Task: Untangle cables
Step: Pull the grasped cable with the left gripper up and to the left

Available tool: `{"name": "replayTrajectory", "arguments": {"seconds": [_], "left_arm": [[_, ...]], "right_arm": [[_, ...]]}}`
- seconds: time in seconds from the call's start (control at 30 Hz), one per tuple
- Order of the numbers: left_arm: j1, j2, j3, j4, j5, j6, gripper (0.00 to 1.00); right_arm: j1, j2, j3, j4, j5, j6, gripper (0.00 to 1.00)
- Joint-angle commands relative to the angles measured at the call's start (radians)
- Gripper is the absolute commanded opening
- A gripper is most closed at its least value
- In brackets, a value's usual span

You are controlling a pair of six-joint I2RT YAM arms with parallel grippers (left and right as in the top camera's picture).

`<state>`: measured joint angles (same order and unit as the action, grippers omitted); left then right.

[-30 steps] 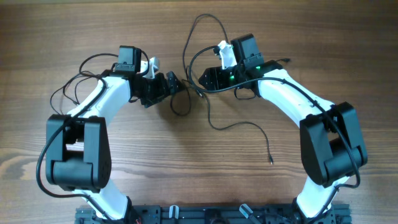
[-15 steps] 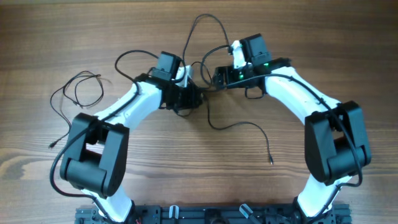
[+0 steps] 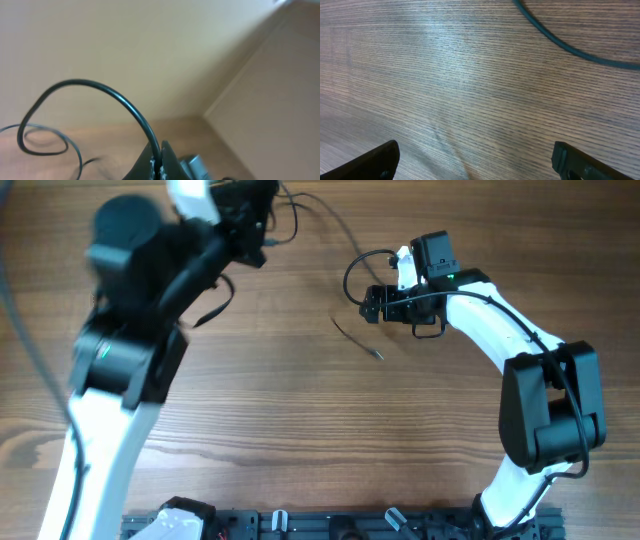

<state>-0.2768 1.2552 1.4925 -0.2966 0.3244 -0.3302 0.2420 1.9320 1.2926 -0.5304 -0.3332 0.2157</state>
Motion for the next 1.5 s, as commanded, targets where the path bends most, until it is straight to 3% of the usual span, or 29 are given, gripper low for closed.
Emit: {"name": "replayTrajectory", "arguments": {"seconds": [0.0, 0.23, 0.5, 0.63, 0.77, 0.97, 1.1, 1.2, 1.3, 1.37, 1.43, 1.47], "left_arm": [[0.000, -0.085, 0.000, 0.003, -0.064, 0.013, 0.04], [0.000, -0.122, 0.000, -0.015, -0.099, 0.013, 0.04], [0.000, -0.073, 0.000, 0.005, -0.098, 0.013, 0.04], [0.000, -0.064, 0.000, 0.026, -0.099, 0.013, 0.04], [0.000, -0.074, 0.000, 0.189, -0.098, 0.013, 0.04], [0.000, -0.100, 0.000, 0.601, -0.098, 0.009, 0.04], [0.000, -0.118, 0.000, 0.620, -0.166, 0.003, 0.04], [-0.002, -0.079, 0.000, 0.518, -0.204, -0.213, 0.04], [-0.002, 0.041, 0.000, 0.494, -0.299, -0.238, 0.04], [-0.002, 0.110, 0.000, 0.483, -0.326, -0.352, 0.04], [-0.002, 0.135, 0.000, 0.468, -0.280, -0.464, 0.04], [-0.002, 0.137, 0.000, 0.468, -0.262, -0.501, 0.04]], "right_arm": [[0.001, 0.026, 0.008, -0.002, -0.027, 0.001, 1.00], [0.001, 0.026, 0.008, -0.002, -0.045, 0.001, 1.00], [0.001, 0.026, 0.008, -0.002, -0.504, -0.002, 1.00], [0.011, 0.026, 0.008, -0.002, -0.586, 0.074, 1.00], [0.030, 0.026, 0.008, 0.024, -0.586, 0.076, 1.00], [0.031, 0.026, 0.008, 0.092, -0.581, 0.127, 1.00], [0.031, 0.026, 0.008, 0.092, -0.581, 0.128, 1.00], [0.031, 0.026, 0.008, 0.100, -0.581, 0.166, 1.00], [0.031, 0.026, 0.008, 0.108, -0.581, 0.204, 1.00], [0.031, 0.026, 0.008, 0.108, -0.586, 0.203, 1.00], [0.031, 0.026, 0.008, 0.110, -0.663, 0.140, 1.00], [0.032, 0.026, 0.008, 0.121, -0.809, 0.010, 1.00]]}}
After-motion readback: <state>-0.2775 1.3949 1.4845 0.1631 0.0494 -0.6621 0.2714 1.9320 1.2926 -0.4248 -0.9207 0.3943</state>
